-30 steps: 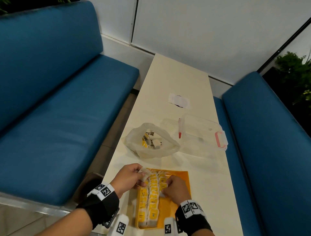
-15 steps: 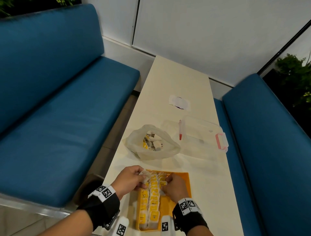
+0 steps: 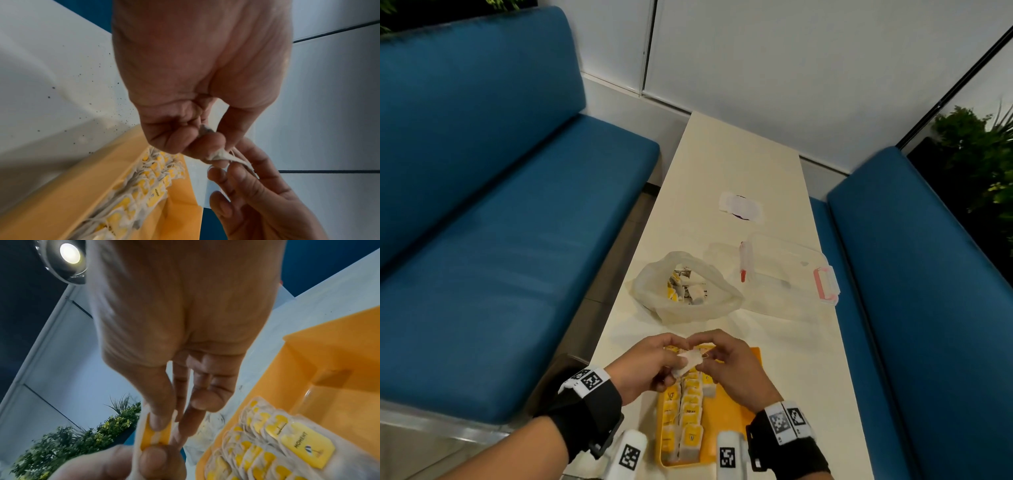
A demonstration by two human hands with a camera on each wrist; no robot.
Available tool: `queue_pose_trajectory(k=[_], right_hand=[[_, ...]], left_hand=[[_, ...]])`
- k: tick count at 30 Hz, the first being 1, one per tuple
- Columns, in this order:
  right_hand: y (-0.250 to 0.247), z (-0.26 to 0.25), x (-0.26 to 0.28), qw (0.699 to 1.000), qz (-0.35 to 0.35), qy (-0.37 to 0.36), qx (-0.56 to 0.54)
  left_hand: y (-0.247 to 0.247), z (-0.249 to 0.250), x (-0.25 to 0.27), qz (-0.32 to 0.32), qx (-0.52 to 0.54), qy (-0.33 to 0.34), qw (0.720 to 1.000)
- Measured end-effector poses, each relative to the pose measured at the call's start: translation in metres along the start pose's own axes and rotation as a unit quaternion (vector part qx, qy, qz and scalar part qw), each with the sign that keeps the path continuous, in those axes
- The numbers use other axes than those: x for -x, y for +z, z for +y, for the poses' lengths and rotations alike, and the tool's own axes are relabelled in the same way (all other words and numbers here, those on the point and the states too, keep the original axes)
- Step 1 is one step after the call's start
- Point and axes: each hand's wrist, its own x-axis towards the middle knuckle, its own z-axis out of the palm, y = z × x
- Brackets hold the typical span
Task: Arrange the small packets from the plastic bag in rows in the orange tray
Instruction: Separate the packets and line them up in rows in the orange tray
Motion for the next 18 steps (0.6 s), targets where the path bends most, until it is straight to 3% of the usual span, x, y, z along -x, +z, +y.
queue_pose_trajectory(k=[5, 12, 18], right_hand=[[-0.002, -0.004, 0.004, 0.999, 0.025, 0.016, -0.042], [-0.008, -0.014, 0.001, 0.997, 0.039, 0.008, -0.060], [-0.004, -0.011, 0.002, 0.992, 0.072, 0.049, -0.096]], left_hand=[[0.004, 0.004, 0.006, -0.007, -0.041, 0.010, 0.999], [0.001, 0.003, 0.009, 0.023, -0.192, 0.162, 0.968], [0.001, -0.002, 0.000, 0.077, -0.193, 0.214, 0.954]])
